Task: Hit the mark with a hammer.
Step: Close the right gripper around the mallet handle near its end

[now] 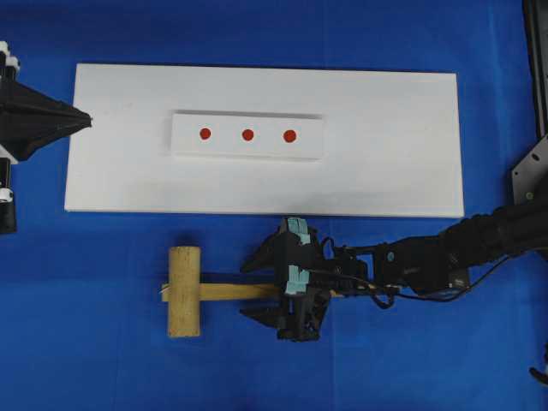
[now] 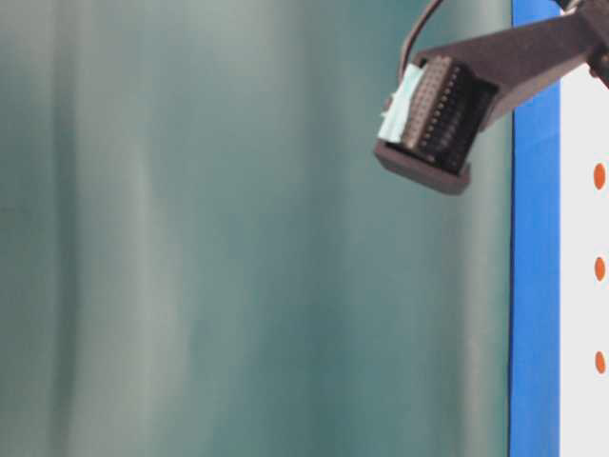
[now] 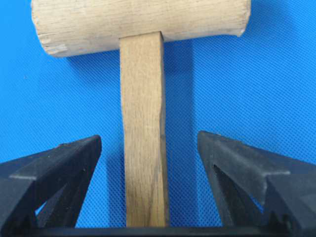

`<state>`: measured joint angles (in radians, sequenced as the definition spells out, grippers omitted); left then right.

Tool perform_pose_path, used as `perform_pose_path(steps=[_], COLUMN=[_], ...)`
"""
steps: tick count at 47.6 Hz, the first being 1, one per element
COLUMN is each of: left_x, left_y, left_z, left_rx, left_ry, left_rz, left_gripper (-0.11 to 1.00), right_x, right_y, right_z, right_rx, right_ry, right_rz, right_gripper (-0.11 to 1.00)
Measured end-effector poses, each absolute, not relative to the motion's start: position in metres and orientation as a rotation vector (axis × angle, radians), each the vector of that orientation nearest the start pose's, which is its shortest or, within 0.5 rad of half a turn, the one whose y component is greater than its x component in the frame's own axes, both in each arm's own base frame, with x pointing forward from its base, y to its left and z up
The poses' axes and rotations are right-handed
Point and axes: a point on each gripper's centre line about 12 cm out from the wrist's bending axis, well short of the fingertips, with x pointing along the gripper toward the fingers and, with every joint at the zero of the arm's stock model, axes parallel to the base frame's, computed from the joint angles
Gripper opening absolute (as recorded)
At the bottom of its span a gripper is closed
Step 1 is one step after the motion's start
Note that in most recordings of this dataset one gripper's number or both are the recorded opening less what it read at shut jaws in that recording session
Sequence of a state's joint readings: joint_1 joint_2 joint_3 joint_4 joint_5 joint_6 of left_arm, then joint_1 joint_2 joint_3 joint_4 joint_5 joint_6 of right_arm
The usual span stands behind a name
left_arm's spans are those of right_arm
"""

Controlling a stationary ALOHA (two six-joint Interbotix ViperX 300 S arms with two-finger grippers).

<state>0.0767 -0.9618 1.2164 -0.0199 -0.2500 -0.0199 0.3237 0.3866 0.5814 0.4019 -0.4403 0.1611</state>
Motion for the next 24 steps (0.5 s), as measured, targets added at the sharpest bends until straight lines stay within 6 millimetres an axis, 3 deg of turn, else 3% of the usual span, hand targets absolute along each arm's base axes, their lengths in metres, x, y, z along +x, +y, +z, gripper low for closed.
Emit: perform_pose_path(steps=[3,9,14,24], left_x=[0.1958,0.1958,0.1960,0.1960], left_y=[0.0157,0.0157,0.0157,0.0157], left_z=[0.2708,0.2708,0.2705,0.2705], left_rx=[-0.041,-0.041,-0.041,-0.044], left_ry=[0.005,0.005,0.006,0.006], left_rz=[0.082,0.082,0.082,0.082], left_gripper=[0.02,0.02,0.02,0.02], right_x=[0.4208,0.4210,0.4208,0.4188], right_y=[0.1204,0.1191,0.1192,0.1194], right_z=[0.0735,0.0727,0.0729,0.0823], right_rx=[0.371,0.335,0.307,0.292], right_ry=[0.566,0.568,0.570,0.579], right_rz=[0.007,0.015,0.023,0.037], right_gripper=[0.71,0.34,0.11,0.10])
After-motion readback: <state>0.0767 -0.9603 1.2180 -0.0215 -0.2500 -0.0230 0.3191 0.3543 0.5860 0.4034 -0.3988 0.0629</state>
